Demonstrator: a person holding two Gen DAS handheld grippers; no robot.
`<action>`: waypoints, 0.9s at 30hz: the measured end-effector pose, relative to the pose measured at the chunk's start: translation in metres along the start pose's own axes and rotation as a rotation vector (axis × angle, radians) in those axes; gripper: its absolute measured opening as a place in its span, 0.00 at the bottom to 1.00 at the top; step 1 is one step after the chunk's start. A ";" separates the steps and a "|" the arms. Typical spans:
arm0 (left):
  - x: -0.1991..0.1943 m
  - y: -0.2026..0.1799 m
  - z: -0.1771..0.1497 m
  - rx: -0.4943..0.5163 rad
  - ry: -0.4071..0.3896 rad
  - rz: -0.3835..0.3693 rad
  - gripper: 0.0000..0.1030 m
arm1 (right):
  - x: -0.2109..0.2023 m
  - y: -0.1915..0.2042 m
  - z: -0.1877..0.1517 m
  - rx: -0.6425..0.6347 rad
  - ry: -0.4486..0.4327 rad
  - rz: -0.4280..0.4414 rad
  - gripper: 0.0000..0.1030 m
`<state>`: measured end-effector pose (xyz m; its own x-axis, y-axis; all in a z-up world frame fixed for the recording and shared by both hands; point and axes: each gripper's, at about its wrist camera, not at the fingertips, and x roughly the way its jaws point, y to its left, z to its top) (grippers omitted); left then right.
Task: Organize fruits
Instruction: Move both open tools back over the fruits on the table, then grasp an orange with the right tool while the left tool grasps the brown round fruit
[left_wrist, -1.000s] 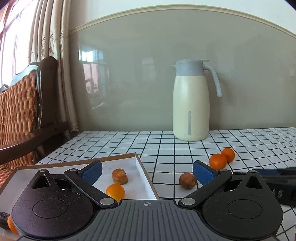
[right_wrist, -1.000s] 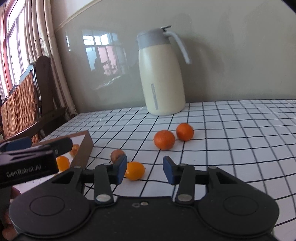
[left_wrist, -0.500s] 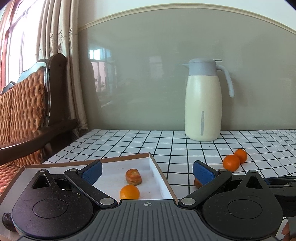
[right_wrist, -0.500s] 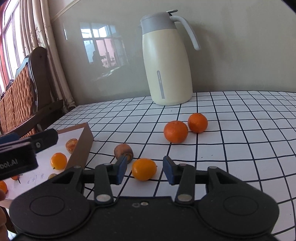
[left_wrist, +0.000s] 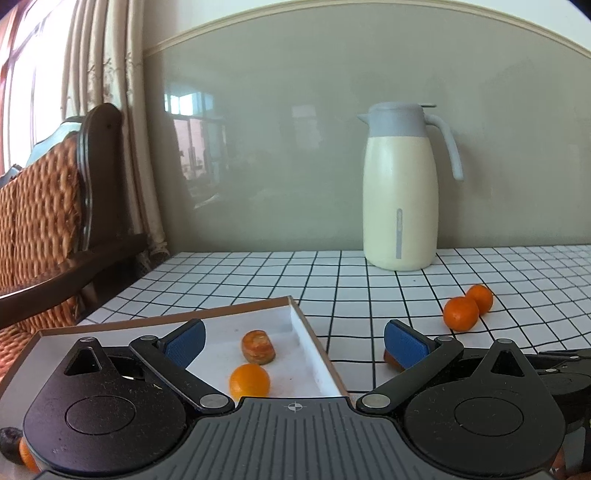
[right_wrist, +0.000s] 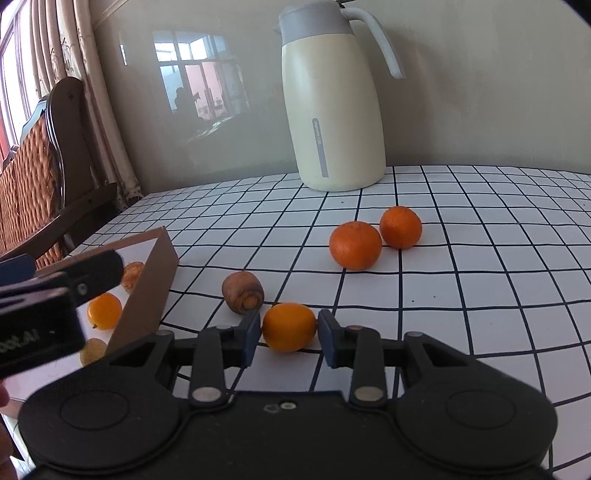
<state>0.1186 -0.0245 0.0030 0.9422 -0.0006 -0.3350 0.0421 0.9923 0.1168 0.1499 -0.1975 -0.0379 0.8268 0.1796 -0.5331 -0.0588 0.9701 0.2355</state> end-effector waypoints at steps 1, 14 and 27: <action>0.001 -0.003 0.000 0.006 -0.001 0.000 1.00 | 0.000 -0.001 0.000 0.003 0.001 0.002 0.24; 0.011 -0.022 -0.003 0.023 0.023 -0.037 0.94 | -0.011 -0.016 0.001 0.002 -0.018 -0.048 0.24; 0.021 -0.058 -0.005 0.055 0.051 -0.111 0.89 | -0.032 -0.053 0.001 0.015 -0.055 -0.146 0.24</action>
<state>0.1345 -0.0810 -0.0159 0.9126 -0.1025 -0.3958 0.1648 0.9782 0.1267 0.1274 -0.2543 -0.0328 0.8551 0.0274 -0.5177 0.0723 0.9825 0.1714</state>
